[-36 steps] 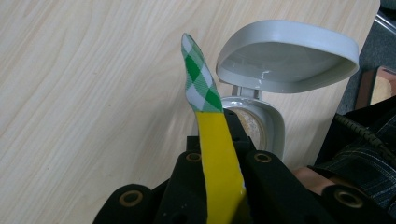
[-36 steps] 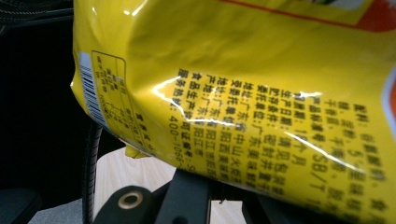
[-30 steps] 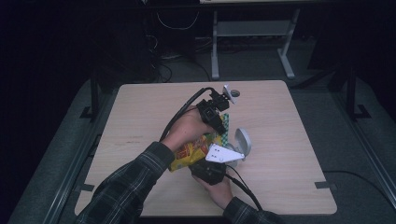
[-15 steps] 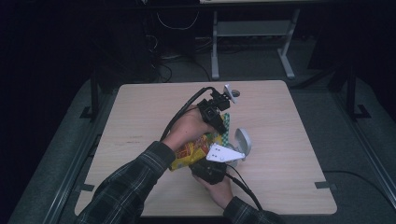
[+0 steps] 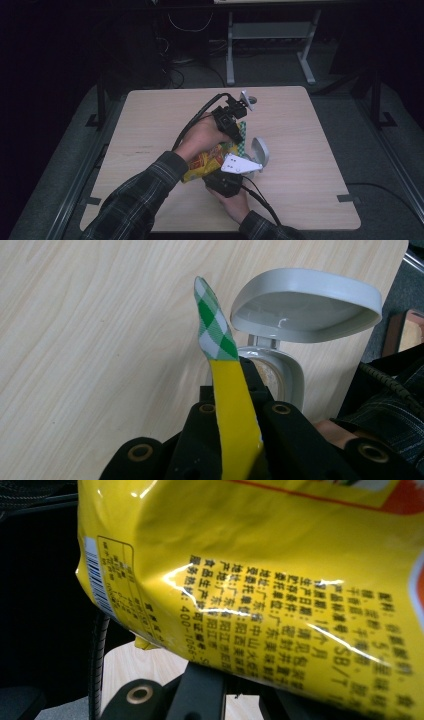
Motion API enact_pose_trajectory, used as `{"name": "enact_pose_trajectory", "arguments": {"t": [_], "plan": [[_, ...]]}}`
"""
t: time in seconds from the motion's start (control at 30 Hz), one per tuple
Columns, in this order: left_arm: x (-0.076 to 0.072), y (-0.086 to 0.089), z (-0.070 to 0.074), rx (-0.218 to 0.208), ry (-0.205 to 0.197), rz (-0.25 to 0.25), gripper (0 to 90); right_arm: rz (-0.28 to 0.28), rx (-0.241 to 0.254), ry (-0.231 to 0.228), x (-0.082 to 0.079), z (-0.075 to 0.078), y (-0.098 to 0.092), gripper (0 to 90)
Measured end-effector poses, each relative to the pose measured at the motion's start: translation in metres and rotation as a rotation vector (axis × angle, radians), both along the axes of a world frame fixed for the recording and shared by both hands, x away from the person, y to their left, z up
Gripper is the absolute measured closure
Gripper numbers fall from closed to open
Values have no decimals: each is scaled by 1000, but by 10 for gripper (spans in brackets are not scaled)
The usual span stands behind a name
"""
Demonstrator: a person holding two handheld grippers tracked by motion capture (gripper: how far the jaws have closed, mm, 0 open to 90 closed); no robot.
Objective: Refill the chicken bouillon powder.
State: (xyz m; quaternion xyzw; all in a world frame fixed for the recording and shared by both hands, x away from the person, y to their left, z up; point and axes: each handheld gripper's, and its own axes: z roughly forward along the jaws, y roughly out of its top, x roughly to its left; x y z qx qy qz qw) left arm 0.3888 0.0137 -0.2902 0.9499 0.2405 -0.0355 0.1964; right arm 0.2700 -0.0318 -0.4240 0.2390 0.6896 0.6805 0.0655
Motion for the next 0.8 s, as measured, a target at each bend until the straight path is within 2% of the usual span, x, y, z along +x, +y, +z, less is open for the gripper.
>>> {"name": "enact_pose_trajectory", "arguments": {"t": [0.8], "plan": [[0,0,2,3,-1,0,900,0,5,-5,1,1,0,899]]}}
